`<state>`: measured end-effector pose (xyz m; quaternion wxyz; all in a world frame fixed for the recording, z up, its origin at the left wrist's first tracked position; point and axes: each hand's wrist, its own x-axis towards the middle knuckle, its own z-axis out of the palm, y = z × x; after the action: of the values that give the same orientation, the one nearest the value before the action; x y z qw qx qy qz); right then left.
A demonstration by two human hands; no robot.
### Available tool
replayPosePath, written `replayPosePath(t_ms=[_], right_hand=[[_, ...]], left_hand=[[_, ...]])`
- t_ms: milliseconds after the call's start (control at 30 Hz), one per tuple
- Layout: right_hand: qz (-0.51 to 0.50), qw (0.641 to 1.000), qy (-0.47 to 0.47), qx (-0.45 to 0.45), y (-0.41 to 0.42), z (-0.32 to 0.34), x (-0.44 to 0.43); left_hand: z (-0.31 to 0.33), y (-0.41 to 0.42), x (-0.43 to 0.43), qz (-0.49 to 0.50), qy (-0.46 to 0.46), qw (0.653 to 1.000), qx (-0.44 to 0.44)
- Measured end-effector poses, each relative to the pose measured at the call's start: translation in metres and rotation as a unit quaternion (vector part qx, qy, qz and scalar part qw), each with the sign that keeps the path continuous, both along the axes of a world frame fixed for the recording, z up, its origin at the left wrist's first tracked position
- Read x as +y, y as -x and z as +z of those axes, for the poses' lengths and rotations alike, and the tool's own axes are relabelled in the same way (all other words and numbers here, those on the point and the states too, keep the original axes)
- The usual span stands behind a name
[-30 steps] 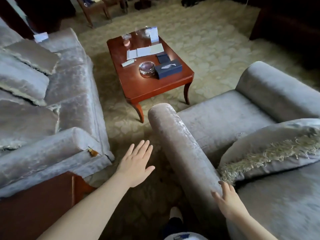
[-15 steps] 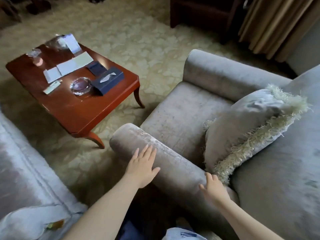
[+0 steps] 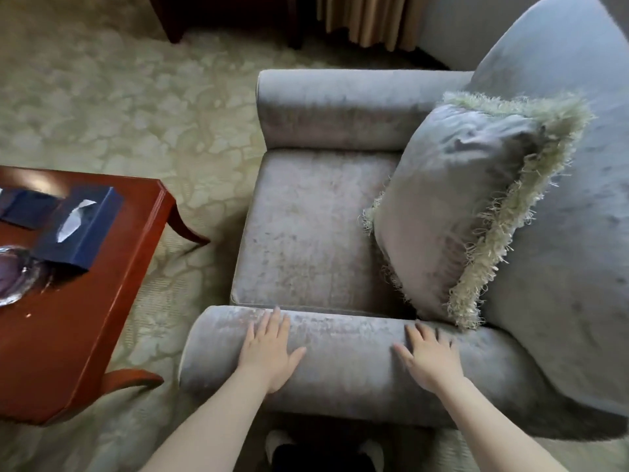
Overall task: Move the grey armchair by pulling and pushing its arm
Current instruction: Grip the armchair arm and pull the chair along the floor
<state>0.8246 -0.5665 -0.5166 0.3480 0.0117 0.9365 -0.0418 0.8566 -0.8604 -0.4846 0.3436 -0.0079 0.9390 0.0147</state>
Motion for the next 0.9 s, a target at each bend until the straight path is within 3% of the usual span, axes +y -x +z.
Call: replayPosePath(t_ms=[133, 333, 567, 900], right_hand=[[0.004, 1.0, 0.0, 0.006, 0.016, -0.019, -0.006], [0.024, 0.998, -0.004, 0.054, 0.049, -0.052, -0.009], [0.022, 0.996, 0.005, 0.088, 0.056, -0.061, -0.009], [0.049, 0.995, -0.008, 0.085, 0.049, -0.053, -0.01]], left_hand=[[-0.035, 0.019, 0.036, 0.022, -0.026, 0.999, 0.001], [-0.08, 0.063, 0.048, 0.034, 0.023, 0.999, 0.017], [-0.094, 0.07, 0.051, 0.019, 0.019, 0.997, 0.065], [-0.087, 0.063, 0.049, 0.041, -0.001, 0.998, 0.045]])
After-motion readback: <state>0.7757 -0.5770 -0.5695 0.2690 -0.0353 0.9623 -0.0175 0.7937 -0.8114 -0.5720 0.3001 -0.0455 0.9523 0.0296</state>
